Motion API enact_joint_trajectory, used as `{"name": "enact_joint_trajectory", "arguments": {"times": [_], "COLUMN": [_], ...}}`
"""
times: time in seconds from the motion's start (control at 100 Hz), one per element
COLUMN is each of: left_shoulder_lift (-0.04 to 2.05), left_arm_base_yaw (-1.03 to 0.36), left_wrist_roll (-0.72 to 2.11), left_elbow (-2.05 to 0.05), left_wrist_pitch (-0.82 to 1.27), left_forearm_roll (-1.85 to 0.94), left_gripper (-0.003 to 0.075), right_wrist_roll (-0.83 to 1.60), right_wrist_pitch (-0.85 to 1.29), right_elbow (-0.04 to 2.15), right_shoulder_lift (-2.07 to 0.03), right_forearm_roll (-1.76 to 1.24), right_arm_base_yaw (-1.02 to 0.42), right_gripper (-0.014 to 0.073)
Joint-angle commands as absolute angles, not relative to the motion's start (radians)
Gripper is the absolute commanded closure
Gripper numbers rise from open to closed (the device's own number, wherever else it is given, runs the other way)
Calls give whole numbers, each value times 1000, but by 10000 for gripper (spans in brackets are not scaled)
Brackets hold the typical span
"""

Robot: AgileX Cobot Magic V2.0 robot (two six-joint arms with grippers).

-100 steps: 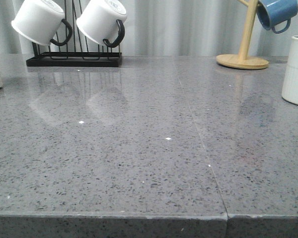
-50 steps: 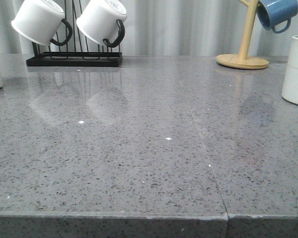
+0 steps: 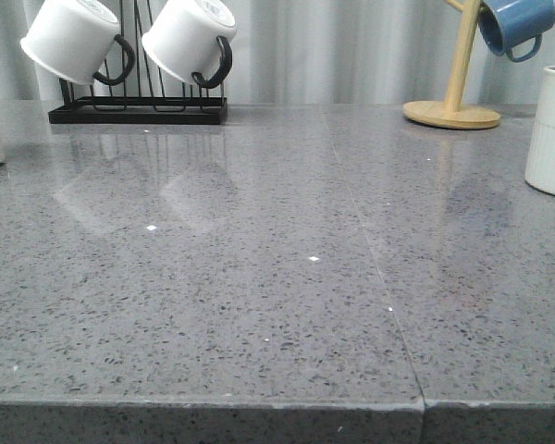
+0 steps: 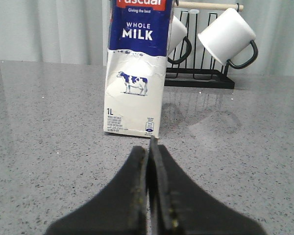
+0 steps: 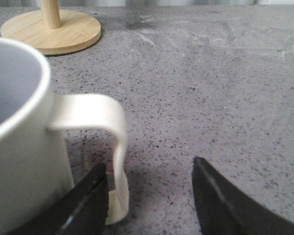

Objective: Place milk next to cup
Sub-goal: 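Grasp the white HOME mug by its handle with the right gripper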

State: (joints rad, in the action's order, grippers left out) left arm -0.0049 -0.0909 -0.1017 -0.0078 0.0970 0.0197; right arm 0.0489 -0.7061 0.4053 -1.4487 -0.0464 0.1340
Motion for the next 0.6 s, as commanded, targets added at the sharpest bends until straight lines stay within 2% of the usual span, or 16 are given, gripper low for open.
{"name": "enact_joint_trajectory", "arguments": {"times": [0.0, 0.05, 0.24, 0.33, 0.59], "left_shoulder_lift": [-34, -34, -34, -34, -34], "left_arm_base_yaw": [-89, -89, -89, -89, -89], "left_wrist_roll": [-108, -108, -108, -108, -108], "left_elbow": [54, 54, 54, 54, 54], "left_wrist_pitch": [26, 26, 26, 26, 26], "left_forearm_roll": [22, 22, 22, 22, 22], "left_gripper": [741, 741, 741, 741, 741], "right_wrist_roll": [52, 52, 52, 52, 23], "right_wrist_pitch": [-789, -789, -791, -785, -727], "right_elbow": [451, 455, 455, 455, 489], "right_shoulder_lift": [-1454, -1463, -1463, -1463, -1426], "right_forearm_roll": [-33, -33, -33, -33, -31], "right_arm_base_yaw": [142, 142, 142, 142, 120], "right_gripper": [229, 275, 570, 657, 659]}}
